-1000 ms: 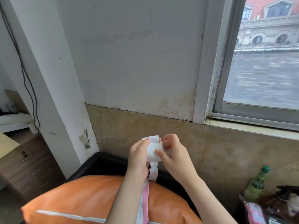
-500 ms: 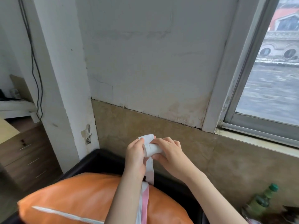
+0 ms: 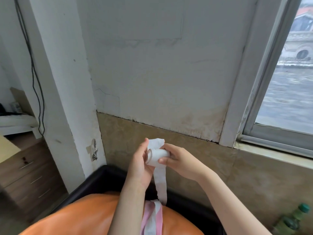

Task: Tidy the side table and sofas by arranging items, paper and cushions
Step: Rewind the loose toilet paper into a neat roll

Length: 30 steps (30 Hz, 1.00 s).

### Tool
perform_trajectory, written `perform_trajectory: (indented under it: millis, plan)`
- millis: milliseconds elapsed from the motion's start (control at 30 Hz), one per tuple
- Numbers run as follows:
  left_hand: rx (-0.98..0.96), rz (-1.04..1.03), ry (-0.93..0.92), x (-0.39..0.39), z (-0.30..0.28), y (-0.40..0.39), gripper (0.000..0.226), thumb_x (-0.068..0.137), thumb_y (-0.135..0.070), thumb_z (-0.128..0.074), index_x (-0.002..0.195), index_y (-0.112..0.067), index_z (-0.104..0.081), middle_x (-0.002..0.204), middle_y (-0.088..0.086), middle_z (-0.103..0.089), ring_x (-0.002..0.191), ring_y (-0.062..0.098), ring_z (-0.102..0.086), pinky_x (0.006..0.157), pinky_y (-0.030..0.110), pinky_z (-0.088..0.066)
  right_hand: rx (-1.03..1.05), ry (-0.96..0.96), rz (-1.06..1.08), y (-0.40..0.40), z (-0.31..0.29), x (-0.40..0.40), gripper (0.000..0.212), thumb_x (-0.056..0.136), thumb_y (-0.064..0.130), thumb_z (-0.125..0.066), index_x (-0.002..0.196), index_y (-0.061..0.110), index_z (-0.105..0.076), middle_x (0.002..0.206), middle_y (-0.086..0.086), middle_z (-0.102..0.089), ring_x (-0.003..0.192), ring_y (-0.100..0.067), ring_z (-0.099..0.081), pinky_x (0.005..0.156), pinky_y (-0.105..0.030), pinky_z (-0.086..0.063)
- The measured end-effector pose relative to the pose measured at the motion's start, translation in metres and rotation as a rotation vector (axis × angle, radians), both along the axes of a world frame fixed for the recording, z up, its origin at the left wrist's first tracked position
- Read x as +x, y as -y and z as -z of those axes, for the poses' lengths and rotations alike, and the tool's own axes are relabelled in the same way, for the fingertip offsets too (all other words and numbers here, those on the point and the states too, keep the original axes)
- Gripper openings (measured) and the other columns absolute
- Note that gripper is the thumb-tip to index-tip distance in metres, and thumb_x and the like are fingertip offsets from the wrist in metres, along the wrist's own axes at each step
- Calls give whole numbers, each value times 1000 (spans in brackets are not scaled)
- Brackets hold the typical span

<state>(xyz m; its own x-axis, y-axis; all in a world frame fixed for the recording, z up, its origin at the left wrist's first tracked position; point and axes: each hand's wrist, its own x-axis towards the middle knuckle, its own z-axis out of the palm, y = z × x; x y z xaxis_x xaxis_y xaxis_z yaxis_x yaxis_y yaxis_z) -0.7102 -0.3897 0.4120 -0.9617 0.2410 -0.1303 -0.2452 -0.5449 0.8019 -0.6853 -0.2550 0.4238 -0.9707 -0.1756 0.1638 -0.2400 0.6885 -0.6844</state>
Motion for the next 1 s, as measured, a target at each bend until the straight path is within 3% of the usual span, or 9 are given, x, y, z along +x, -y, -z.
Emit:
perform_trajectory:
  millis: [167, 267, 333, 467, 567, 633, 767, 867, 1000]
  plan:
    - [-34, 15, -55, -19, -4, 4, 55, 72, -31, -61, 115, 3, -61, 103, 23, -66, 85, 28, -64, 72, 40, -51, -220, -7, 139, 9, -1, -15, 21, 88, 26, -64, 101, 17, -50, 89, 2, -66, 73, -10, -64, 74, -30, -52]
    - [-84, 4, -97, -29, -6, 3, 57, 71, -33, -64, 117, 2, -60, 109, 23, -64, 91, 28, -63, 68, 34, -55, -356, -10, 215, 13, 3, -23, 21, 86, 26, -66, 97, 16, -52, 91, -3, -69, 74, -17, -68, 79, -40, -55]
    - [-93, 16, -107, -36, -7, 4, 49, 75, -28, -64, 113, 4, -61, 102, 21, -65, 86, 25, -65, 62, 29, -56, -406, -22, 270, 17, 3, -29, 20, 86, 27, -66, 95, 17, -51, 91, -3, -68, 77, -16, -67, 78, -38, -56]
    - [-132, -59, -60, -50, -8, 2, 15, 91, -13, -57, 95, -2, -67, 85, 12, -68, 70, 18, -67, 53, 25, -53, -218, -251, 335, 23, 11, -43, 29, 82, 29, -70, 102, 20, -51, 100, 9, -60, 89, -3, -57, 75, -19, -46]
    - [-102, -146, 53, -58, -8, 0, 19, 94, -20, -56, 93, -3, -66, 79, 9, -66, 70, 20, -64, 50, 27, -50, 85, -524, 239, 22, 25, -57, 46, 71, 27, -77, 112, 22, -56, 116, 10, -56, 106, -7, -48, 84, -26, -36]
    - [-88, -151, 107, -64, -6, -1, 23, 94, -24, -56, 98, -2, -64, 86, 12, -64, 73, 23, -64, 51, 29, -51, 219, -571, 201, 23, 33, -65, 52, 69, 23, -76, 116, 24, -55, 123, 7, -57, 114, -7, -43, 87, -30, -31]
    - [75, -1, 168, -70, -5, 4, 36, 96, -33, -49, 105, 0, -61, 88, 16, -66, 79, 26, -66, 68, 34, -53, 150, -622, 235, 22, 37, -75, 49, 68, 7, -65, 114, 22, -60, 121, 9, -59, 113, -4, -44, 89, -26, -28]
    - [281, 137, 162, -75, 3, 12, 45, 97, -32, -42, 121, 3, -56, 103, 23, -66, 95, 32, -64, 82, 38, -50, -20, -612, 281, 18, 41, -79, 58, 64, -4, -69, 112, 26, -59, 119, 22, -54, 114, 10, -43, 92, -24, -28]
    - [323, 248, 175, -79, 18, 11, 42, 94, -25, -40, 122, 2, -56, 104, 21, -66, 97, 32, -60, 73, 33, -51, -144, -558, 298, 21, 48, -75, 54, 62, 7, -68, 109, 32, -58, 117, 36, -45, 113, 22, -38, 94, -21, -27]
